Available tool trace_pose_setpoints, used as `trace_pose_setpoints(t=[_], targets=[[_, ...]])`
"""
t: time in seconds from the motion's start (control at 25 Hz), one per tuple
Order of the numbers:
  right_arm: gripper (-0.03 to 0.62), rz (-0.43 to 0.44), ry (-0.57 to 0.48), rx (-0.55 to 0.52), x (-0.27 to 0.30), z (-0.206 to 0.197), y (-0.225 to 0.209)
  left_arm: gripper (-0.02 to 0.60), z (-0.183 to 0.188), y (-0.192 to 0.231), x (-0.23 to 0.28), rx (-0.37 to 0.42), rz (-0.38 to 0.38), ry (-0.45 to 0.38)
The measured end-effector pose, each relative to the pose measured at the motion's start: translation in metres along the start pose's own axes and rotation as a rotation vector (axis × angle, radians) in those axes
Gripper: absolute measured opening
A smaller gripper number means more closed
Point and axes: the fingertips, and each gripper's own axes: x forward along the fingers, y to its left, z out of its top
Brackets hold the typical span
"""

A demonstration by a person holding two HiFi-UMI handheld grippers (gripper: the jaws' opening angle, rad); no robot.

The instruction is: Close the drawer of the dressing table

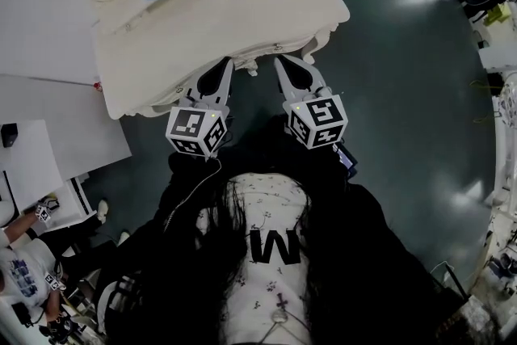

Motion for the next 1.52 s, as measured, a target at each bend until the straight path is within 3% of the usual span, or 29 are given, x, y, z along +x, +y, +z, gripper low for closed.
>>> trace_pose_setpoints(t=[0.36,0.8,1.52], targets=[[0.008,0.046,-0.019,0.01,0.004,0.01,-0.038,0.0,0.006,-0.014,0.026,0.006,0.059,-0.012],[0.008,0.109,0.019,0.027,0.038,0.007,-0.039,0.0,0.003,0.002,0.036,-0.007,0.102,0.025],[0.008,-0.06,0.053,-0.001,0.158,0.03,-0.122,0.0,0.04,0.09,0.15,0.059,-0.025,0.03]])
